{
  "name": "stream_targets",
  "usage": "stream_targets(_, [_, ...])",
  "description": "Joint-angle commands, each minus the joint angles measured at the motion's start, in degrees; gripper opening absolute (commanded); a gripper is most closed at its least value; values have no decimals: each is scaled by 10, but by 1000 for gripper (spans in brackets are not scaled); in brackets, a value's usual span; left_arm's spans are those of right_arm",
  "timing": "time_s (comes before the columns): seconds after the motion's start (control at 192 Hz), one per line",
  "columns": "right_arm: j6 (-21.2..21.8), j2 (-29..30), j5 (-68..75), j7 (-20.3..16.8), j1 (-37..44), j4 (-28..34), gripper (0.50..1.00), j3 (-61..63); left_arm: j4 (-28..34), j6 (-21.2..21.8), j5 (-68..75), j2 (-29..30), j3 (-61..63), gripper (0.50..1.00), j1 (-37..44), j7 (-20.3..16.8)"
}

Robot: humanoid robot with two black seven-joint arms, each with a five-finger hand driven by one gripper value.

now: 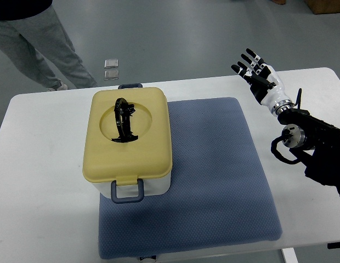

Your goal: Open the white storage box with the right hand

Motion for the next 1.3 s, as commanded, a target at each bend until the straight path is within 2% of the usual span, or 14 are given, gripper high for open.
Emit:
stream_targets(0.0, [-1,0,0,0,1,0,926,0,0,0,0,0,0,1000,0,0])
stream_targets(1.292, [0,-7,-4,3,3,-1,926,-1,-2,0,-1,0,0,1000,0,0])
